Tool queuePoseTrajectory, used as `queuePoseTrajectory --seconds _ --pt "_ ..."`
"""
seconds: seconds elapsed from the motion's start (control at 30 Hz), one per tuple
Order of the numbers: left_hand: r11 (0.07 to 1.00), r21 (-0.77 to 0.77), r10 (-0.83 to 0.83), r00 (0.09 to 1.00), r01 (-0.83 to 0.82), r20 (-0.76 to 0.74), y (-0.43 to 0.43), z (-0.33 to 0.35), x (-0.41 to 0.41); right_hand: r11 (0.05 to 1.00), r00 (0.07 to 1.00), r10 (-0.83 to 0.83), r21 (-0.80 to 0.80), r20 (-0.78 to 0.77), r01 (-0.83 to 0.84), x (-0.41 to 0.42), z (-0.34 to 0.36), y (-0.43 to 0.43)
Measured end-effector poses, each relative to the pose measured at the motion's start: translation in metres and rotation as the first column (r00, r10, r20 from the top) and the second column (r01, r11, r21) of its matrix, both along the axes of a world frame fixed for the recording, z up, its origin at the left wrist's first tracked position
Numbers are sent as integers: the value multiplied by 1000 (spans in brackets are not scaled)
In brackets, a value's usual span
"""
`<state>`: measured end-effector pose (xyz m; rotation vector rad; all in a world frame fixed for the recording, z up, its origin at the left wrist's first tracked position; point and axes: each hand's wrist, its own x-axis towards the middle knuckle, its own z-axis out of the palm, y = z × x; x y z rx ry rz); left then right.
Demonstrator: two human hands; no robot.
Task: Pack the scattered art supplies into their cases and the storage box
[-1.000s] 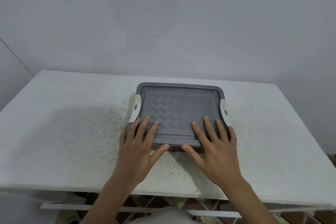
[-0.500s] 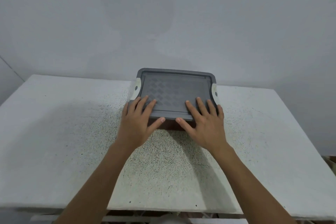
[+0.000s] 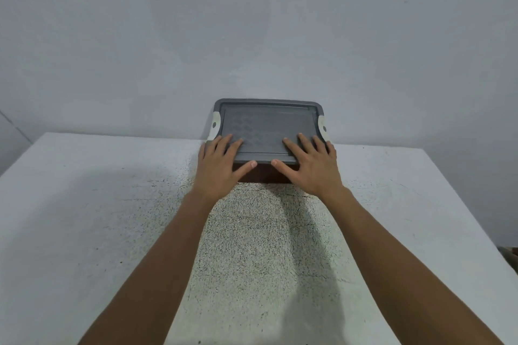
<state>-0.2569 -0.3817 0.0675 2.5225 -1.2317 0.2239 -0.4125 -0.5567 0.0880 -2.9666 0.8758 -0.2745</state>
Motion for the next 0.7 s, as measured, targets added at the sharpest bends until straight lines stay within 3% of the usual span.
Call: queuePoseTrajectory --seconds 0.57,0.7 --pt "999 31 -15 1000 15 2 1 -1 0 999 997 16 46 -82 -12 -1 5 -1" --pt "996 82 -16 997 21 -70 3 6 0 997 992 16 73 -127 -6 0 8 0"
